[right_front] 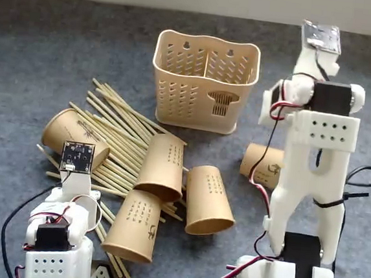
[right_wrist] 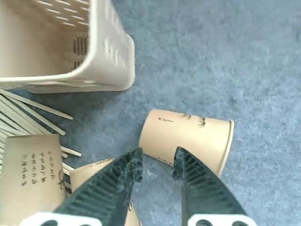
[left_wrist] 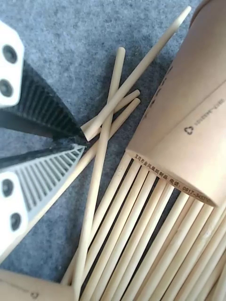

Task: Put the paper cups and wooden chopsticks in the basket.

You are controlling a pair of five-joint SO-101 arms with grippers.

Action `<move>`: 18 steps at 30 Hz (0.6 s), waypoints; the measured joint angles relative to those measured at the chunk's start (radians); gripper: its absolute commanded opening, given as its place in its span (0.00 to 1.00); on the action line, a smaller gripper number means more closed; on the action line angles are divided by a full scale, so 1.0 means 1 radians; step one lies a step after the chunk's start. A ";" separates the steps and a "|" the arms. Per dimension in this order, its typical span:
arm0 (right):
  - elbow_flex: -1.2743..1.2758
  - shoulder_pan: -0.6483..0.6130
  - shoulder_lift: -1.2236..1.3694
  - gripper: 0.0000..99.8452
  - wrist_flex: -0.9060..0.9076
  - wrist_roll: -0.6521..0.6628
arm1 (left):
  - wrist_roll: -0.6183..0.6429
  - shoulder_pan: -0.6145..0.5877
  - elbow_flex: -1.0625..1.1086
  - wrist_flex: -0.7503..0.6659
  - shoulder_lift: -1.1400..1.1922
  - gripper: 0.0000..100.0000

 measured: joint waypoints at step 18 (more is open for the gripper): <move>0.361 0.195 0.000 0.19 -0.132 0.023 | 0.000 0.000 0.000 0.000 0.000 0.01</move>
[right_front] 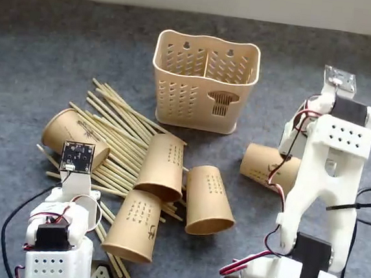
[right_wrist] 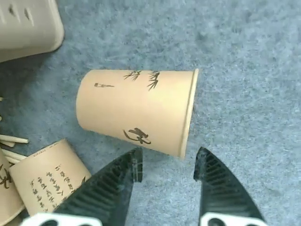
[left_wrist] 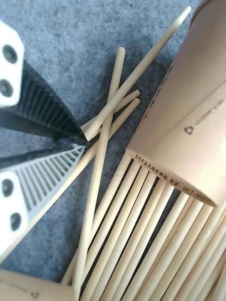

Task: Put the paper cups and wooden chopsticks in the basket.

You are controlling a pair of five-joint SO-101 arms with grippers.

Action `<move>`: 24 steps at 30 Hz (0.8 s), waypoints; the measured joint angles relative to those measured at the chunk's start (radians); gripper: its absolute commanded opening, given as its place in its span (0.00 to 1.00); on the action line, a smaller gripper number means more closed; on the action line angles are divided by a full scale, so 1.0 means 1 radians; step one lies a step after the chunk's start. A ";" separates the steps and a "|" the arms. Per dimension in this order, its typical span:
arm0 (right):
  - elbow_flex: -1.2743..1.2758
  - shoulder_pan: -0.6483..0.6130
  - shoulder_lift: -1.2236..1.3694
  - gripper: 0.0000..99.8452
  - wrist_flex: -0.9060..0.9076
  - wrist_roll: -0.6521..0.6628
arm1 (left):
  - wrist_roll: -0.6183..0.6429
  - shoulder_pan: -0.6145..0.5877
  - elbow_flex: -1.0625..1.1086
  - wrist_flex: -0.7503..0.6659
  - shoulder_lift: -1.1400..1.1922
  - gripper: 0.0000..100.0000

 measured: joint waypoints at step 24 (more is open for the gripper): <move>0.138 -0.038 0.000 0.12 -0.150 -0.015 | 0.000 0.000 0.000 0.000 0.000 0.01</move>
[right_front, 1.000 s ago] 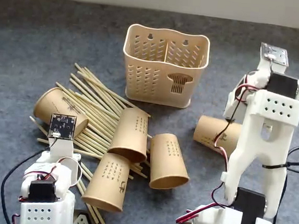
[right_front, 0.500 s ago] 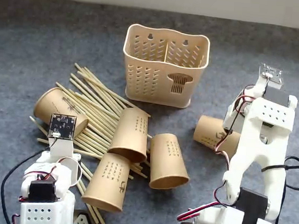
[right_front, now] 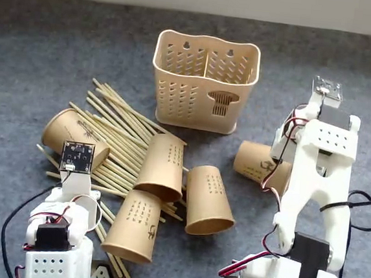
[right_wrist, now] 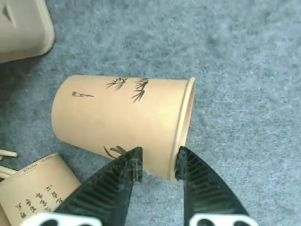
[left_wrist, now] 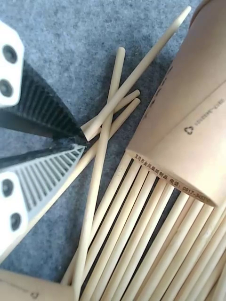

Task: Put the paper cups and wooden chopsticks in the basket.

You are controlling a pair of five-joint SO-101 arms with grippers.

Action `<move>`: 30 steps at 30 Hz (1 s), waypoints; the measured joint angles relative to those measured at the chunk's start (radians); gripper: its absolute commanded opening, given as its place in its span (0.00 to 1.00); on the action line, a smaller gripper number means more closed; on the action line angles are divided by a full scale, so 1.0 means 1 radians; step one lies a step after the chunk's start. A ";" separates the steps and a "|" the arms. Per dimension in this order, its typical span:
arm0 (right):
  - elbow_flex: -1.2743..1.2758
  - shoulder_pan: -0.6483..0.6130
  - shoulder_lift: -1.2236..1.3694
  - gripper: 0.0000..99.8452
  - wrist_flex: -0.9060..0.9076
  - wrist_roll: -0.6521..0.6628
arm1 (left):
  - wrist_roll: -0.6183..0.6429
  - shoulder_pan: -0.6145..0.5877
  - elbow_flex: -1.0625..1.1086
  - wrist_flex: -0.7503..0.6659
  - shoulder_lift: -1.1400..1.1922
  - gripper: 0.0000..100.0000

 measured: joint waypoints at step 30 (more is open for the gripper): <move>-0.265 -0.049 -0.041 0.01 0.279 0.436 | 0.000 0.000 0.000 0.000 0.000 0.01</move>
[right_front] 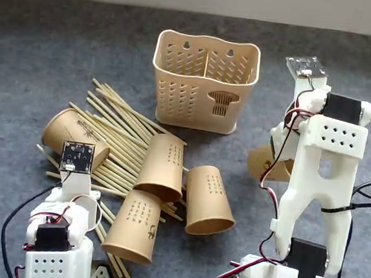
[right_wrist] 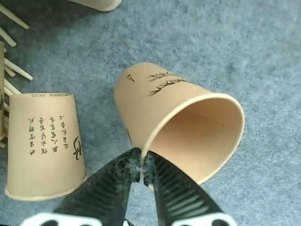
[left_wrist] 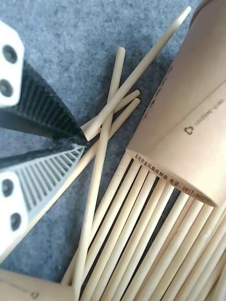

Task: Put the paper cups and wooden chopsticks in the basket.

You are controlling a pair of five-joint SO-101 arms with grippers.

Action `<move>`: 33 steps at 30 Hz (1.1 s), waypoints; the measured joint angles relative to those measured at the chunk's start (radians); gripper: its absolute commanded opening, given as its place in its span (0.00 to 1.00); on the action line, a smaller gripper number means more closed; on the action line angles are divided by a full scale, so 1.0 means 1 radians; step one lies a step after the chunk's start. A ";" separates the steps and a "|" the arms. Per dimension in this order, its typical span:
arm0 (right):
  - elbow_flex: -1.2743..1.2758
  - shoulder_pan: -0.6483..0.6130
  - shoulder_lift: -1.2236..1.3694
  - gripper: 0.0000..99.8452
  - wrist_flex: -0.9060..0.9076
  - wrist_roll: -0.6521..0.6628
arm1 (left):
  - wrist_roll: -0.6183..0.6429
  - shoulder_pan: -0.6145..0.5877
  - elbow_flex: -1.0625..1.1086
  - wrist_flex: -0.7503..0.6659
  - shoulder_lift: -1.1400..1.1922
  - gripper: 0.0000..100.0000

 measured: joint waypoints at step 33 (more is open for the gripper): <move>0.173 -0.100 -0.301 0.01 0.002 0.040 | 0.000 0.000 0.000 0.000 0.000 0.01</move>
